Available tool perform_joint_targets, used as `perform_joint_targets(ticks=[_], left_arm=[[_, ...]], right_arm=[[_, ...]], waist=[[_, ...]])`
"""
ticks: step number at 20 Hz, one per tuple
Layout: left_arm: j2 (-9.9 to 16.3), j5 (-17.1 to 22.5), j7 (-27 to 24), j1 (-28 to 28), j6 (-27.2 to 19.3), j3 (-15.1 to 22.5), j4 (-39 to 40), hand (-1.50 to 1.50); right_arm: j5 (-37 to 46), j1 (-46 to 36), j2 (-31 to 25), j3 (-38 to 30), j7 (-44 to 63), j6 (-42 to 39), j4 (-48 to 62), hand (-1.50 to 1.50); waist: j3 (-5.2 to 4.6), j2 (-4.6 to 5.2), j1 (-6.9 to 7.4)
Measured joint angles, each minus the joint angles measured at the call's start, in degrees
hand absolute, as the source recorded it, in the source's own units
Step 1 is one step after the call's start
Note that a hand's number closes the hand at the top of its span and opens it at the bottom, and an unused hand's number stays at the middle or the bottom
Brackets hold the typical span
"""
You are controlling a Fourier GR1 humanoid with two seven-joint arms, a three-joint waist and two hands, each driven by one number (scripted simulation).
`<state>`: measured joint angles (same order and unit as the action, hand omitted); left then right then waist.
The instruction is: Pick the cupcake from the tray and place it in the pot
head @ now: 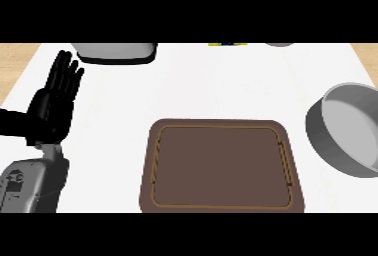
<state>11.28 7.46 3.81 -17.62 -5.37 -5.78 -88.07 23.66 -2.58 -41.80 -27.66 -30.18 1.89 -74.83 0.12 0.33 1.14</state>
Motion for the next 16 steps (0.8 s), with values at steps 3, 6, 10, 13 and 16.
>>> perform_joint_targets(ticks=[3,6,10,13,16], left_arm=[[-0.5,-0.4,-1.3,-0.2,0.1,0.2,1.5,0.00],[-1.2,-0.5,-2.0,0.6,0.2,0.6,1.1,0.00],[-1.3,-0.6,-2.3,0.9,0.4,0.7,1.0,0.00],[-1.2,-0.7,-1.4,0.6,0.1,0.6,0.5,0.00],[-1.2,-0.7,-1.0,1.3,-0.1,0.4,-0.4,0.00]], right_arm=[[2.9,-6.1,-1.4,1.9,-3.6,1.3,11.1,1.50],[5.6,-10.6,-2.7,4.2,-5.2,0.7,20.4,1.50],[6.0,-15.1,-2.5,6.1,-6.1,-4.0,30.2,-1.50],[6.9,-18.5,-2.7,7.7,-10.0,-6.7,36.6,-1.50],[7.3,-22.0,-2.7,8.2,-15.0,-7.5,42.3,-1.50]], waist=[[-0.01,0.07,0.14],[-0.01,0.16,0.64],[0.00,0.18,0.74],[0.00,0.13,0.59],[0.02,0.12,0.54]])
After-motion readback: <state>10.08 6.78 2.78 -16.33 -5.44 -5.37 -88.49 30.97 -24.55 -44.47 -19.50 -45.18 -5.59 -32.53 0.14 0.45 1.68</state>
